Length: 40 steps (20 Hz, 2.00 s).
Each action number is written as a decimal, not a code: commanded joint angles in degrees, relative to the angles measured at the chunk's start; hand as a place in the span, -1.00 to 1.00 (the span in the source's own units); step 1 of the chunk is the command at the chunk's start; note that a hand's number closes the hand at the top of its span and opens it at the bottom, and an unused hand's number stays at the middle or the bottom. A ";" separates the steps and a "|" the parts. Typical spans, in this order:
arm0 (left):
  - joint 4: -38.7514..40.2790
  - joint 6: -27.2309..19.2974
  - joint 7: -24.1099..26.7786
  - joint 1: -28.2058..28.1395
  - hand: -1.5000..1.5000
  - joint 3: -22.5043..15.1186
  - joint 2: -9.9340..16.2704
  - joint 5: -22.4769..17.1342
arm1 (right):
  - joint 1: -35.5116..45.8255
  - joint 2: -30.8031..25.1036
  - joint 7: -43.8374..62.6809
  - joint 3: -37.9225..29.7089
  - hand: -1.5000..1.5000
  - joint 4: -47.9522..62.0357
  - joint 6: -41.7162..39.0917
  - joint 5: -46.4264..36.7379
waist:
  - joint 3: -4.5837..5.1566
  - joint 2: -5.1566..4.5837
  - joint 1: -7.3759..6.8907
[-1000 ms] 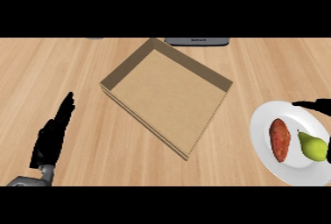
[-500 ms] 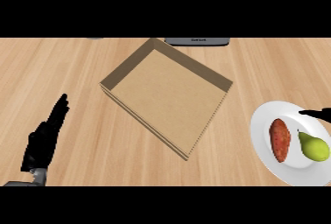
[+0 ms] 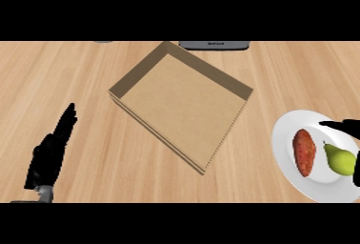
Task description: Pick the pear from the plate and place it in the cardboard box
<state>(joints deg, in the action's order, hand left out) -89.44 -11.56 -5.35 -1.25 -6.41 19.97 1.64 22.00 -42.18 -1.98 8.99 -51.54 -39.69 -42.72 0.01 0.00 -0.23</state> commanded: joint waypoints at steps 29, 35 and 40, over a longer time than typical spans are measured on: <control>-0.80 8.09 1.79 -2.48 0.00 7.16 -4.86 4.43 | -2.79 7.76 -7.05 -4.23 1.00 2.15 17.14 -15.64 | -0.03 0.02 -0.25; 1.24 7.48 -0.25 2.39 0.00 6.78 -5.16 5.49 | 4.72 14.95 -8.39 -5.83 1.00 0.81 30.74 -15.51 | -0.14 -0.32 -1.21; 0.98 7.06 -0.84 3.24 0.00 6.97 -5.72 6.12 | 11.11 15.09 -12.25 -8.09 1.00 6.31 38.37 -16.50 | -0.07 -0.28 -0.86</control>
<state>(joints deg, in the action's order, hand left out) -88.42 -4.98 -5.79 1.02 -0.32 13.70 7.92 29.09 -28.00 -12.00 2.43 -48.39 -7.22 -58.65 -0.06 -0.25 -1.19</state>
